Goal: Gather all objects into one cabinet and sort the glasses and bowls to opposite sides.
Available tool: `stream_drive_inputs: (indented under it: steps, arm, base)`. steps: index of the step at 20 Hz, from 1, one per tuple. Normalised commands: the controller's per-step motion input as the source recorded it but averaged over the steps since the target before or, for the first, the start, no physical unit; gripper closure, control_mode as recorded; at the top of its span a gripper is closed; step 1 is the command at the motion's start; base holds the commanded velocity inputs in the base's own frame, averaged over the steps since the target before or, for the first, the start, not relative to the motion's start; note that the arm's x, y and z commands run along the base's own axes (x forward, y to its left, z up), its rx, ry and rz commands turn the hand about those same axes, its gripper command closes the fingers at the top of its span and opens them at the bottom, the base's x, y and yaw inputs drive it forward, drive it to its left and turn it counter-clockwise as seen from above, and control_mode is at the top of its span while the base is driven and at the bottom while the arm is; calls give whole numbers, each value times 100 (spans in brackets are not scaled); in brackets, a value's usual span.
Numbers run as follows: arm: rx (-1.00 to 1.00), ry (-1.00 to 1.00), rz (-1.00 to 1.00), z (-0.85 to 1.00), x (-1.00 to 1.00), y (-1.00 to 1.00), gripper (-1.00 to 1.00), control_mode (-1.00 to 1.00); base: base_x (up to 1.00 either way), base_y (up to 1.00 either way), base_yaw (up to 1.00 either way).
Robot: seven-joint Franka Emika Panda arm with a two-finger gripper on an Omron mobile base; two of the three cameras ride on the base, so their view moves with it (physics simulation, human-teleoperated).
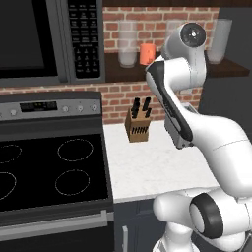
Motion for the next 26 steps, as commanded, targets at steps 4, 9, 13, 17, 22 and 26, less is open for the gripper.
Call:
stream_drive_inputs:
  steps: [4,9,13,17,22,26]
  arm:
    - [0,1,-2,-1,35,0,-100,-100]
    - [0,2,-2,-6,30,0,-100,-100]
    - [0,3,-1,-11,24,0,-100,-100]
    - [0,3,-1,-8,26,0,-100,-100]
    - [0,1,-1,-1,29,0,-100,-100]
    - [0,1,-2,0,31,0,-100,-100]
  base:
    - [0,0,0]
    - [0,0,0]
    - [0,0,0]
    - [0,0,0]
    - [0,0,0]
    - [0,0,0]
